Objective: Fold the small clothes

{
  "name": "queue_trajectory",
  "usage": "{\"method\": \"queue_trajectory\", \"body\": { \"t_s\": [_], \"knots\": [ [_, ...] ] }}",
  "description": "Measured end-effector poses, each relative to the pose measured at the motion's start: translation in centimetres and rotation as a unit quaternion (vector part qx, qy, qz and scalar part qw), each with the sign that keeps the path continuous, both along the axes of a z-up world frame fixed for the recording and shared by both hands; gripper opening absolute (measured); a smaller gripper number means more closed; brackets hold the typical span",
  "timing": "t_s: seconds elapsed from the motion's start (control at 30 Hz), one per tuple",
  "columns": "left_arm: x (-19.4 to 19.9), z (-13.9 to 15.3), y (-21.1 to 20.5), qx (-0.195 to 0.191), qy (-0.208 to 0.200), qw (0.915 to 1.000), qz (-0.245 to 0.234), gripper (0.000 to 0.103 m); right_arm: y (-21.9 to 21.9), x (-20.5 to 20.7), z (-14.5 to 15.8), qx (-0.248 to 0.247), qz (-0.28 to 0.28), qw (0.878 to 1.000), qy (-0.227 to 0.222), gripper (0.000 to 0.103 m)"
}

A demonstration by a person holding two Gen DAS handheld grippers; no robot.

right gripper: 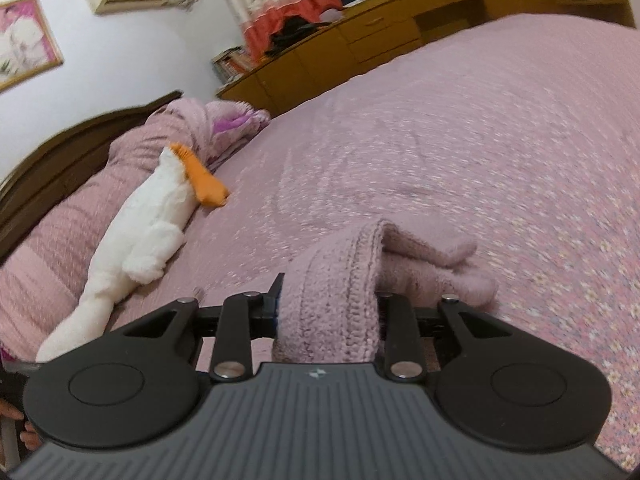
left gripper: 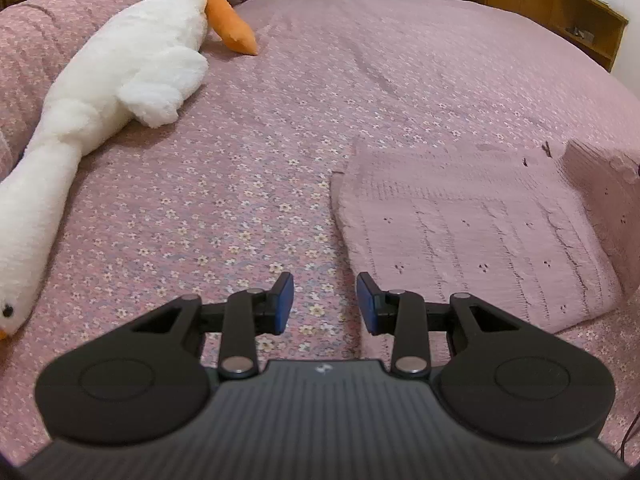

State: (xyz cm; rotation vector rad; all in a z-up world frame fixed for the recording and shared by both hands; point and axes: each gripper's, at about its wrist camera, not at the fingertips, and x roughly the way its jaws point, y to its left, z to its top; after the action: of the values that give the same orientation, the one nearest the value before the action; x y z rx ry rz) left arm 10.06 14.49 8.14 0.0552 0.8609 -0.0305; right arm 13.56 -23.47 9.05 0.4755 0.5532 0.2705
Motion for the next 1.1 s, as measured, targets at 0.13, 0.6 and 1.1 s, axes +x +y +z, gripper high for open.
{"method": "queue_trajectory", "body": {
  "t_s": [0.13, 0.6, 1.1],
  "knots": [
    [-0.2, 0.3, 0.6, -0.004, -0.007, 1.0, 0.003, 0.037, 3.1, 0.4, 2.1, -0.034, 0.034, 0.999, -0.009, 0.032],
    [-0.1, 0.4, 2.8, -0.033, -0.016, 0.9991, 0.022, 0.037, 16.7, 1.4, 5.2, -0.16, 0.154, 0.975, -0.012, 0.032],
    [-0.3, 0.2, 3.2, -0.065, -0.024, 0.9973, 0.023, 0.037, 24.6, 1.0, -1.2, -0.185, 0.208, 0.96, 0.021, 0.066]
  ]
}}
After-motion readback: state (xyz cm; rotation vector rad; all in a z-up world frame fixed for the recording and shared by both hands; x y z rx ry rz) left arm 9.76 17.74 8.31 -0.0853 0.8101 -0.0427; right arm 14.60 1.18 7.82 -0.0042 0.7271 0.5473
